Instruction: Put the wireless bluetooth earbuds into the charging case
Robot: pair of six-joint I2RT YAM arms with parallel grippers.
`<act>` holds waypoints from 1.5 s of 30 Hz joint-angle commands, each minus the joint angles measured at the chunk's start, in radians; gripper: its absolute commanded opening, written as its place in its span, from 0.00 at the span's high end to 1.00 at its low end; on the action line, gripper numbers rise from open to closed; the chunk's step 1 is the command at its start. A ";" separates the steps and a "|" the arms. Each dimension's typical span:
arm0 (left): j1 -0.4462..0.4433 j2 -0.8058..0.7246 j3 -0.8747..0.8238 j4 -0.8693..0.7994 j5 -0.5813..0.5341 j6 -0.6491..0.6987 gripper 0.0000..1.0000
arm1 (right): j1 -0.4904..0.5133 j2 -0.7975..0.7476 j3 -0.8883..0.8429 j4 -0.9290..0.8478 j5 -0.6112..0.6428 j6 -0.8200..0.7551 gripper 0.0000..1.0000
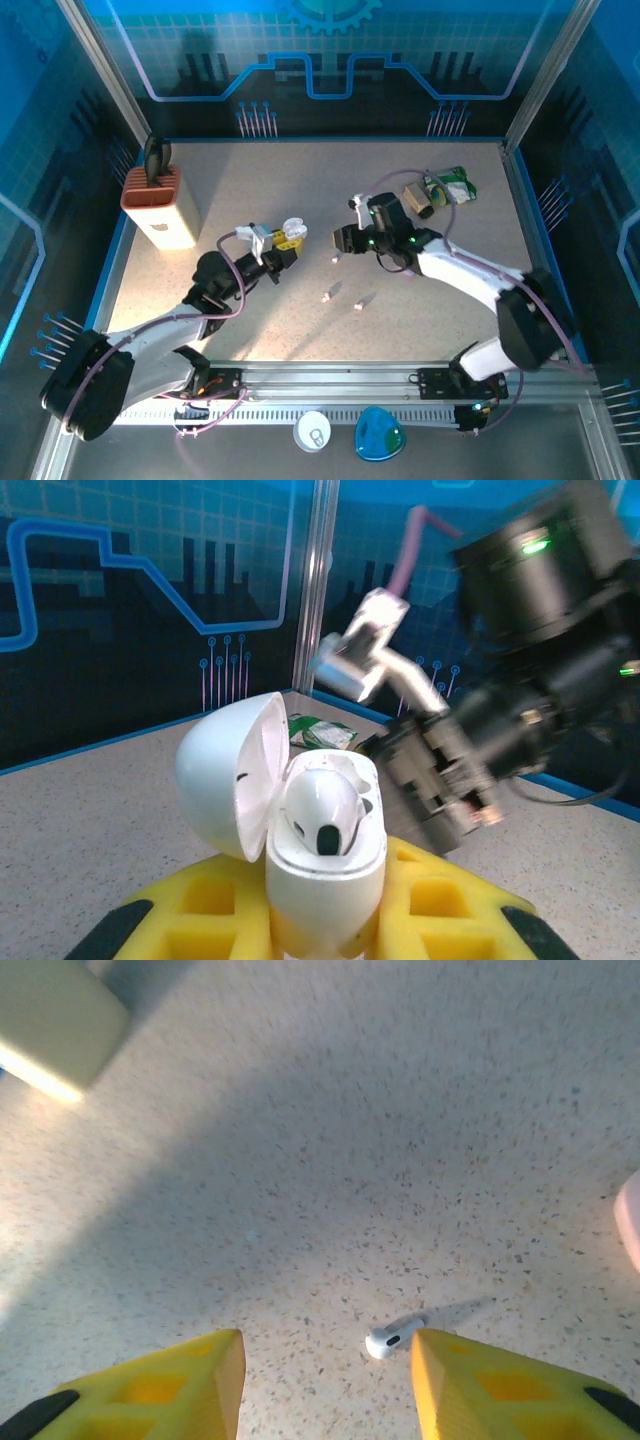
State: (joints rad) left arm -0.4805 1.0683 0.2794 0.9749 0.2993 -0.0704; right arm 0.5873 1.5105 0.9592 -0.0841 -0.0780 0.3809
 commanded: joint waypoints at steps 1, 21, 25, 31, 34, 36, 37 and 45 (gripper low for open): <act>0.007 -0.035 -0.041 0.032 -0.010 0.005 1.00 | -0.007 0.140 0.105 -0.145 -0.060 0.017 0.54; 0.005 -0.042 -0.044 0.024 0.026 0.013 1.00 | -0.018 0.437 0.245 -0.204 -0.140 0.028 0.50; 0.005 -0.038 -0.031 0.013 0.033 0.004 1.00 | -0.019 0.398 0.202 -0.206 -0.135 0.027 0.49; 0.006 -0.035 -0.033 0.022 0.029 0.006 1.00 | -0.015 0.353 0.168 -0.223 -0.148 0.022 0.49; 0.005 -0.038 -0.039 0.033 0.018 0.006 1.00 | -0.007 0.340 0.175 -0.258 -0.137 0.008 0.49; 0.005 -0.037 -0.040 0.033 0.011 0.008 1.00 | -0.002 0.335 0.186 -0.289 -0.123 0.000 0.49; 0.006 -0.037 -0.041 0.033 0.009 0.006 1.00 | 0.002 0.334 0.194 -0.309 -0.116 -0.003 0.49; 0.005 -0.045 -0.038 0.013 -0.012 0.005 1.00 | 0.031 0.347 0.278 -0.460 -0.043 -0.060 0.49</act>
State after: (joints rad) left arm -0.4805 1.0328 0.2321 0.9741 0.3027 -0.0723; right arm 0.6014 1.8683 1.1831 -0.4503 -0.1543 0.3573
